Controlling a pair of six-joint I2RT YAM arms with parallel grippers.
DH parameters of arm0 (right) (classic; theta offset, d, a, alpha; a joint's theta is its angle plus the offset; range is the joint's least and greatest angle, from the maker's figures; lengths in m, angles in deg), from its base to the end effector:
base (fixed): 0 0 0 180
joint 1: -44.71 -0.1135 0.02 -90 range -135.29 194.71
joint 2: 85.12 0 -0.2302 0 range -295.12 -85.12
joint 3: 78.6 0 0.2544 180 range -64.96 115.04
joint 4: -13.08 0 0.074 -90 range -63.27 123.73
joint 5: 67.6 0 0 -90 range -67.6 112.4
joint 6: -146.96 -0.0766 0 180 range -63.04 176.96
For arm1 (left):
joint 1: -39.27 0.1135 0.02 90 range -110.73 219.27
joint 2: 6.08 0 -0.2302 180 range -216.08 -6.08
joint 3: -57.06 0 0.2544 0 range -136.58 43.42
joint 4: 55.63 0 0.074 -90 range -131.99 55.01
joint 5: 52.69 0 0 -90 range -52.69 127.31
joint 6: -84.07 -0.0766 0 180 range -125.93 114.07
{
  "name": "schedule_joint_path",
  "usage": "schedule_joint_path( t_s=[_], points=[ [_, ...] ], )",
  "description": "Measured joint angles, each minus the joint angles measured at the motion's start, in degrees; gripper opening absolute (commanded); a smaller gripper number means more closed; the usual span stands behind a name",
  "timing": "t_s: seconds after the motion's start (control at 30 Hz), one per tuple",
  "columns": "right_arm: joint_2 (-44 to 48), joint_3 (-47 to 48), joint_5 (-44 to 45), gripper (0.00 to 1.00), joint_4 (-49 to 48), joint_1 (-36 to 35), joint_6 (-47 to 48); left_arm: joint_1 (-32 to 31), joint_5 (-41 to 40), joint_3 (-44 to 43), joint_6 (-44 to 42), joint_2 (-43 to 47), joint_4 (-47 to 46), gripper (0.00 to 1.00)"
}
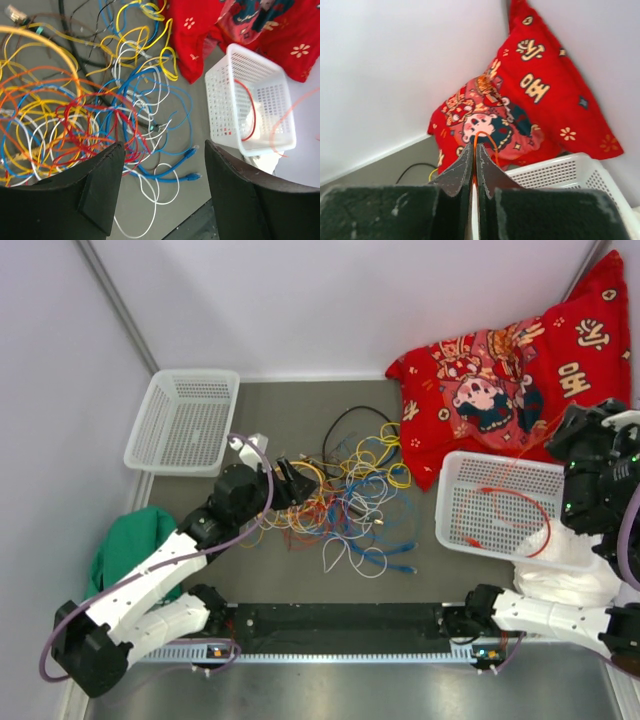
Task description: Untangle the cables
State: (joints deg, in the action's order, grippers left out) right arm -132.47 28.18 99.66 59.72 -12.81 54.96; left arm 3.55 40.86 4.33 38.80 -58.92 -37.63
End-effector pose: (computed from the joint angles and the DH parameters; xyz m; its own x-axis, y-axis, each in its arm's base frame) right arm 0.1071 0.0291 0.5220 0.1301 0.2188 -0.9671 0.3204 0.9137 0.2498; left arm 0.2232 -0.1664 0.2497 -0.6230 -0.4172 -0.6617 0.2703 0.6790 -0.6826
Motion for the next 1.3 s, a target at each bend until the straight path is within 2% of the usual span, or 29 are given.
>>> schedule_joint_path(
  t_s=[0.2,0.37,0.5,0.63,0.87,0.9,0.93,1.0,1.03,1.07,1.13,1.23,1.3],
  points=[
    [1.4,-5.2,2.9,0.0,-3.3,3.3,2.8,0.0,0.1,3.7,2.6,0.1,1.3,0.67],
    [-0.3,-7.3,-0.2,0.0,3.3,10.3,-3.6,0.0,1.1,6.1,4.7,0.1,1.9,0.66],
    [-2.7,-9.8,-8.9,0.0,8.9,23.8,-11.8,0.0,1.6,7.5,5.5,0.6,2.3,0.66],
    [-4.4,-16.9,-19.8,0.0,11.4,36.5,-18.4,0.0,1.6,7.7,6.0,1.7,3.0,0.66],
    [-7.3,-26.6,-32.0,0.0,12.0,44.9,-25.6,0.0,1.6,7.8,6.2,2.2,3.5,0.66],
    [-7.2,-27.8,-33.5,0.05,11.9,45.8,-26.4,0.0,1.6,7.8,6.2,2.1,3.6,0.66],
    [-7.0,-28.8,-34.9,0.22,11.8,46.4,-27.0,0.0,1.6,7.8,6.2,2.1,3.6,0.66],
    [-6.1,-31.4,-38.0,0.36,11.3,46.9,-28.2,0.0,1.6,7.8,6.2,2.0,3.8,0.66],
    [-5.4,-32.5,-39.8,0.54,11.1,46.9,-28.5,0.0,1.6,7.8,6.2,2.0,3.9,0.66],
    [-4.5,-33.6,-41.6,0.6,10.9,46.9,-28.7,0.0,1.6,7.8,6.2,1.9,3.8,0.66],
    [-2.3,-35.4,-44.7,0.72,10.2,46.9,-29.2,0.0,1.6,7.8,6.1,1.7,3.9,0.66],
    [0.1,-35.8,-49.3,0.8,8.9,46.9,-29.4,0.0,1.5,7.8,6.1,1.5,3.9,0.66],
    [0.9,-35.8,-53.5,0.81,7.3,46.9,-29.6,0.0,1.5,7.8,6.1,1.3,3.9,0.66]
  ],
)
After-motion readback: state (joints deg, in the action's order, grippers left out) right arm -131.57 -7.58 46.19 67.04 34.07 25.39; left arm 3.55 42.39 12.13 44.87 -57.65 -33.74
